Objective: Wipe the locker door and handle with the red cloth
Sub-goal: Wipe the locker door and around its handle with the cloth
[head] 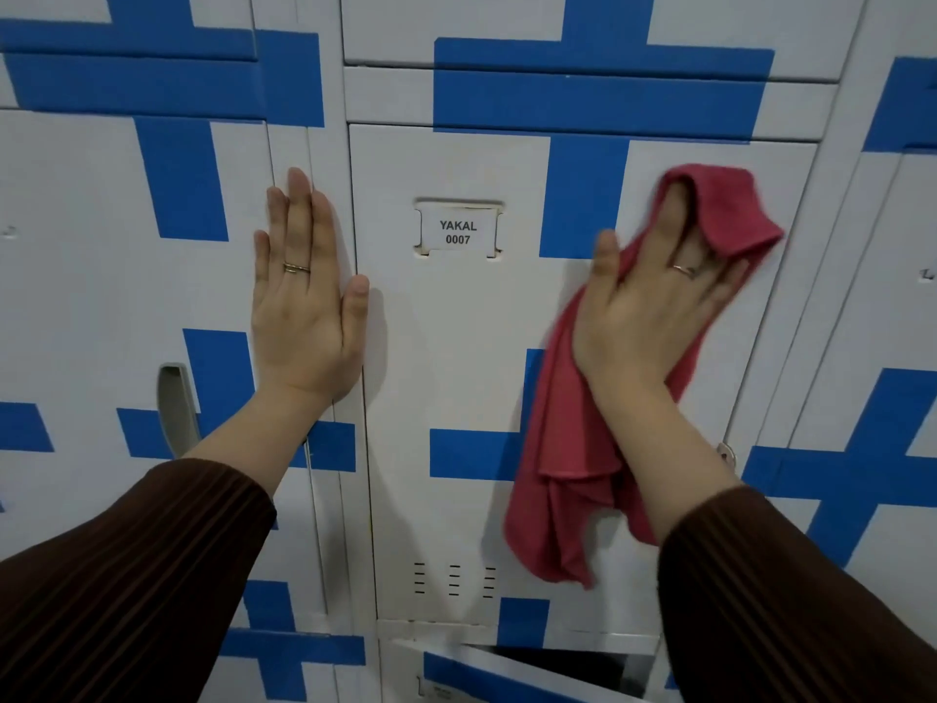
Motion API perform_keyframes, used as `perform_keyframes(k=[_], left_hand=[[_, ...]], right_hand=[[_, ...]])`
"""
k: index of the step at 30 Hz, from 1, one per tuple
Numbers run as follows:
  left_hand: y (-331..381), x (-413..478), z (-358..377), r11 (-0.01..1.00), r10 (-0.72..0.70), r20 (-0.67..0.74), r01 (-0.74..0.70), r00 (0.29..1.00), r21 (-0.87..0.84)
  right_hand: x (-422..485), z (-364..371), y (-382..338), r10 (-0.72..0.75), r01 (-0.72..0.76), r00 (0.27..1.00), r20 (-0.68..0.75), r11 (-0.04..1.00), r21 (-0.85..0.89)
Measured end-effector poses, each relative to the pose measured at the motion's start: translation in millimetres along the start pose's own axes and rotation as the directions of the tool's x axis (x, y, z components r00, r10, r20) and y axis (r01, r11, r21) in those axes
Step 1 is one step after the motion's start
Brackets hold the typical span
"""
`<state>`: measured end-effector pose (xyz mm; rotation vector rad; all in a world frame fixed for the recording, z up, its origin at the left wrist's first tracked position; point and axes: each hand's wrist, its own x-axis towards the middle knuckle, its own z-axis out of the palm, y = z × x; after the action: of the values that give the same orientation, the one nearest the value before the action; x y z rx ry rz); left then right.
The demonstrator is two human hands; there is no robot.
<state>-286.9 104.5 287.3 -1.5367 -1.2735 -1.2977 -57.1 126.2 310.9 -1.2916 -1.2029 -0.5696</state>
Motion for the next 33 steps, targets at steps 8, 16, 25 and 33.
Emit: perform_keyframes(k=[8,16,25,33], left_hand=[[0,1,0,1.0,0.004,-0.015,-0.004,1.0,0.013],[0,0,0,1.0,0.006,-0.011,-0.006,1.0,-0.003],[-1,1,1,1.0,0.01,-0.013,-0.01,1.0,-0.016],[-1,0,0,1.0,0.007,-0.014,-0.007,1.0,-0.018]], right_hand=[[-122,22,-9,-0.54,0.555,0.77,0.341,0.83,0.062],[-113,18,-41,-0.49,0.46,0.788,0.372,0.871,0.173],[-111,0,45,-0.289,0.327,0.89,0.354,0.944,-0.051],[-140,-2,89,0.001,-0.011,0.945,0.326,0.999,0.03]])
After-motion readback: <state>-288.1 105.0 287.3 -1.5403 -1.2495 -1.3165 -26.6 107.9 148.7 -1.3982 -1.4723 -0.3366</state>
